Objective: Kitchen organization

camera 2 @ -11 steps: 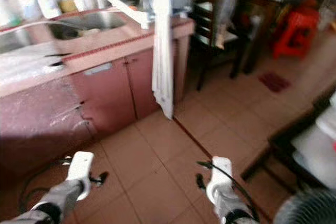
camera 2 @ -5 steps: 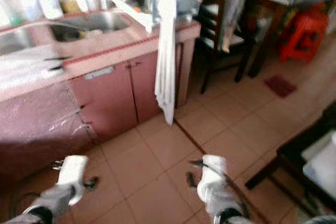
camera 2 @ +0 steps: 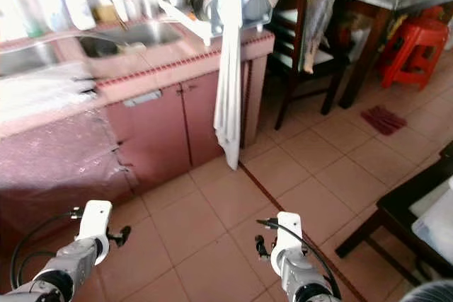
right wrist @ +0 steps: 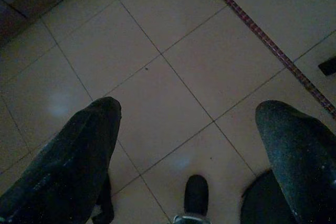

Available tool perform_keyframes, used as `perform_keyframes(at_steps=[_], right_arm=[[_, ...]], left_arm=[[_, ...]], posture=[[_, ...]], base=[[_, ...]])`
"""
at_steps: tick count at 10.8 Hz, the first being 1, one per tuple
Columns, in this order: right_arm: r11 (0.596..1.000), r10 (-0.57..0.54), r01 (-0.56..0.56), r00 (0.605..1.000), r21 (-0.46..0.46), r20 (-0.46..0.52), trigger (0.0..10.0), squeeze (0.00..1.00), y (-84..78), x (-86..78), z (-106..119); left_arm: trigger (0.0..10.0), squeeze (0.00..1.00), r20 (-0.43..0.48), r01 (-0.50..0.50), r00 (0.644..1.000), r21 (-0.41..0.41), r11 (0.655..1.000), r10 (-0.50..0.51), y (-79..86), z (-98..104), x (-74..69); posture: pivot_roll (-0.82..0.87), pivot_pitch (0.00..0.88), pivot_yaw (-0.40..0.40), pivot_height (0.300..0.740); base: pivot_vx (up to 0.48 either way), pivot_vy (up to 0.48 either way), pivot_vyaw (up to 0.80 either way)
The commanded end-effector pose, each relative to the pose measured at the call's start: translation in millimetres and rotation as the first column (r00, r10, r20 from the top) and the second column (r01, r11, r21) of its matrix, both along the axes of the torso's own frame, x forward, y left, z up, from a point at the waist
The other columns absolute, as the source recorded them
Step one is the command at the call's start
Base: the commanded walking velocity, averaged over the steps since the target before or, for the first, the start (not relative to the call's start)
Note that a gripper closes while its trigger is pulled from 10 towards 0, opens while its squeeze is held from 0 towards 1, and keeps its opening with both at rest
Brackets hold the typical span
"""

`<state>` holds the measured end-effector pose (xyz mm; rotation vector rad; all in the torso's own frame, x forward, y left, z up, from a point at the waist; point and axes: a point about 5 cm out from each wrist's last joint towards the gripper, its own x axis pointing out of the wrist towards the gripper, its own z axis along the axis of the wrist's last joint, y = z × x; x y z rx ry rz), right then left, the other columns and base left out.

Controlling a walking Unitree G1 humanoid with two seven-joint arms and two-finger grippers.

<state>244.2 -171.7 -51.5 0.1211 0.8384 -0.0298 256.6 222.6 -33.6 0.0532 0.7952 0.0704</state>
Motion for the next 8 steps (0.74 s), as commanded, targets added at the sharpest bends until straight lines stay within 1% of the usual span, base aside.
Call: perform_keyframes(at_steps=[1, 2, 3, 4, 7, 8], right_arm=[[1.000, 0.008, -0.008, 1.000, -0.020, 0.014, 10.0, 0.00, -2.0, 3.6, 2.8], [1.000, 0.011, -0.011, 1.000, -0.021, 0.014, 10.0, 0.00, -1.7, 3.4, 2.6], [1.000, 0.012, -0.012, 1.000, -0.021, 0.013, 10.0, 0.00, -1.5, 3.1, 2.4], [1.000, 0.021, -0.021, 1.000, -0.023, 0.009, 10.0, 0.00, -0.5, 2.2, 1.7], [0.999, 0.028, -0.028, 1.000, -0.029, 0.005, 10.0, 0.00, -0.4, 1.5, 1.2], [0.999, 0.028, -0.027, 1.000, -0.029, 0.005, 10.0, 0.00, -0.4, 1.4, 1.1]], left_arm=[[10.0, 0.00, 0.017, -0.014, 1.000, -0.015, 1.000, 0.015, 0.4, 2.9, 3.5], [10.0, 0.00, -0.001, 0.032, 1.000, 0.035, 0.999, -0.031, 2.0, 1.6, 1.3], [10.0, 0.00, -0.010, 0.042, 0.999, 0.028, 0.999, -0.042, 1.6, 0.2, -0.5], [10.0, 0.00, -0.023, 0.038, 0.999, -0.006, 0.999, -0.038, -0.9, -4.2, -5.5], [10.0, 0.00, -0.035, 0.050, 0.998, -0.015, 0.999, -0.050, -2.7, -7.9, -10.3], [10.0, 0.00, -0.036, 0.051, 0.998, -0.015, 0.999, -0.051, -2.6, -8.0, -10.5]], posture=[[-0.07, 0.000, 0.014, 0.740], [-0.07, 0.000, 0.015, 0.740], [-0.06, 0.000, 0.015, 0.740], [-0.07, 0.000, 0.013, 0.740], [-0.07, 0.000, 0.012, 0.740], [-0.07, 0.000, 0.012, 0.740]], base=[[0.000, 0.000, 0.00], [0.000, 0.000, 0.00], [0.000, 0.000, 0.00], [0.000, 0.000, 0.00], [0.000, 0.000, 0.00], [0.255, 0.000, 0.00]])
